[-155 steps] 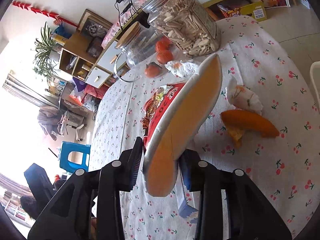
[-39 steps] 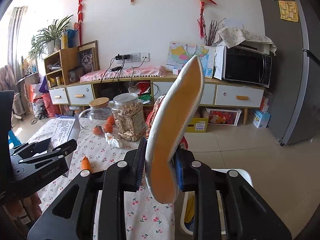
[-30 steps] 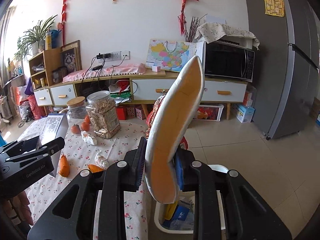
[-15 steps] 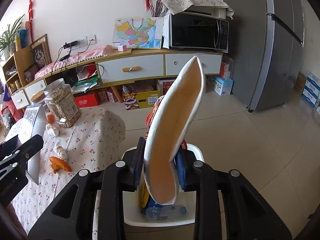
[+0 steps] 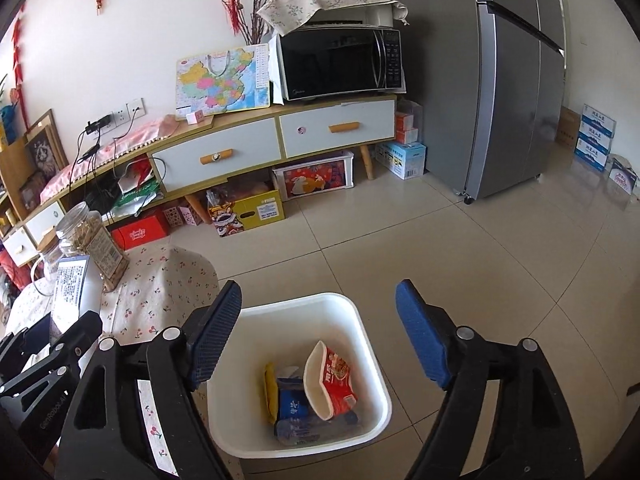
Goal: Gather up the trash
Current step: 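Carry the red bag into the white bin and open the right gripper while left holds box, then lower the blue-and-white box into the white bin and open the left gripper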
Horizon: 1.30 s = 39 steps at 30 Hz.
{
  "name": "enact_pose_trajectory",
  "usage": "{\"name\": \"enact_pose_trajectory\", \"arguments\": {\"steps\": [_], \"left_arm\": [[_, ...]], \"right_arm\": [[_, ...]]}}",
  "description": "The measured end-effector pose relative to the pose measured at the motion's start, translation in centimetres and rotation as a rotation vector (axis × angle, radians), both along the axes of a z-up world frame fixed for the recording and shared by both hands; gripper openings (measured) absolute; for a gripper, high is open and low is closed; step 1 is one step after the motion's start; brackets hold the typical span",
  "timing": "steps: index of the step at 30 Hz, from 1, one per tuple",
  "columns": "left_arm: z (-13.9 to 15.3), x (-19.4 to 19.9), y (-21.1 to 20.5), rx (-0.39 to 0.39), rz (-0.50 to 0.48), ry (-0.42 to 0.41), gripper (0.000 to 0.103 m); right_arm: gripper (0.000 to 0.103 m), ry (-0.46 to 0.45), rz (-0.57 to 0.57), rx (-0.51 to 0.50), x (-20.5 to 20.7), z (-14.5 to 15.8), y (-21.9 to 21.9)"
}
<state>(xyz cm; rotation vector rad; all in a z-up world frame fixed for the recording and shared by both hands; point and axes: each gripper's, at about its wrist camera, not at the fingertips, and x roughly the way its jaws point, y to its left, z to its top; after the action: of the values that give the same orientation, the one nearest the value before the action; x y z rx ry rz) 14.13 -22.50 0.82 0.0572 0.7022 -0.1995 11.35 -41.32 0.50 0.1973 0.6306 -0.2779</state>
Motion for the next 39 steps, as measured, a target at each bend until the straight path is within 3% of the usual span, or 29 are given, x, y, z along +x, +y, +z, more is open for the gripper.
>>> {"name": "enact_pose_trajectory", "arguments": {"steps": [13,26,29,39], "left_arm": [[0.3,1.0,-5.2,-0.003,-0.079,0.023,0.055],[-1.0,1.5,-9.3,0.002,-0.131,0.064,0.056],[-1.2,1.7,-9.6,-0.004,-0.149,0.093,0.072],[-1.0,1.0,-6.2,0.021,-0.081,0.083,0.079]], "right_arm": [[0.093,-0.018,-0.2,-0.038,-2.5,1.5,-6.0],[0.094,-0.02,-0.274,-0.09,-3.2,1.6,-8.0],[0.095,-0.039,-0.287,-0.107,-3.5,1.9,-7.9],[0.096,-0.053,-0.214,-0.187,-3.1,1.8,-4.0]]}}
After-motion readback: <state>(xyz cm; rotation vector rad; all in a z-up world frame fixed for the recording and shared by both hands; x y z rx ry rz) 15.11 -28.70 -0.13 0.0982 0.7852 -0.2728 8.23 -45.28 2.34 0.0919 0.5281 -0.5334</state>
